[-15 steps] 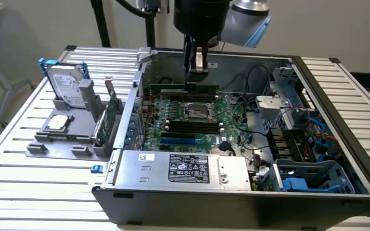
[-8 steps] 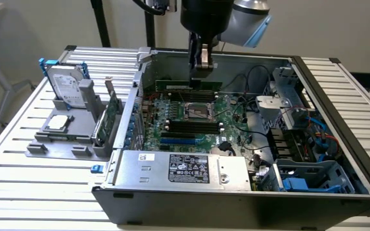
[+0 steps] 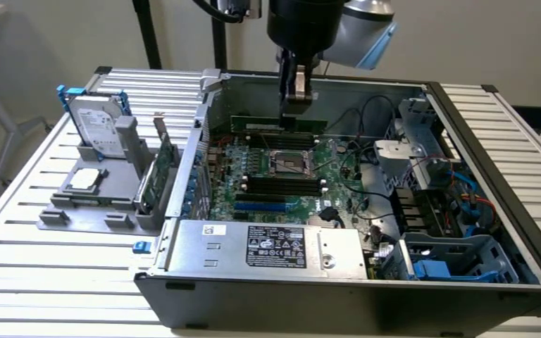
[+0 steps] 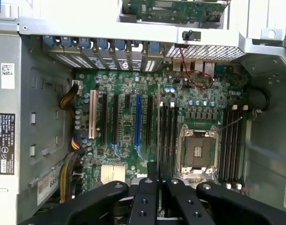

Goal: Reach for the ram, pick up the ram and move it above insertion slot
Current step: 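Pick up the ram and move it above insertion slot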

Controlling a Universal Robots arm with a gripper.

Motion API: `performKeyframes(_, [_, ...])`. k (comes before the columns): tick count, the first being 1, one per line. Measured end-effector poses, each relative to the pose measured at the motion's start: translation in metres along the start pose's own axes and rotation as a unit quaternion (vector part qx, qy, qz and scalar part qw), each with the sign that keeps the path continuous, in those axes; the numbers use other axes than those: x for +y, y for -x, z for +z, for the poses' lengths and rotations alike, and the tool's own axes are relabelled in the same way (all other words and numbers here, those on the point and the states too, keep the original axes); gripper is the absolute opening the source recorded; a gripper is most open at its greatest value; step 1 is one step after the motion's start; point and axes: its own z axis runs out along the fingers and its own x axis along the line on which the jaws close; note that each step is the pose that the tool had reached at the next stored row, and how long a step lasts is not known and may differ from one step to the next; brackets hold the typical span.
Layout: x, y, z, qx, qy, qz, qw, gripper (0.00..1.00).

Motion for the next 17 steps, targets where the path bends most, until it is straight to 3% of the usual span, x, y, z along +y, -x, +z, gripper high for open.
performKeyframes(8, [-0.0029,0.0083,0.0008,0.0005,-0.0002,0.005,1.0000,0.13])
performKeyframes(17, [-0.0032,0.0089,0.0008,0.0005,-0.0003,0.005,1.0000,0.13])
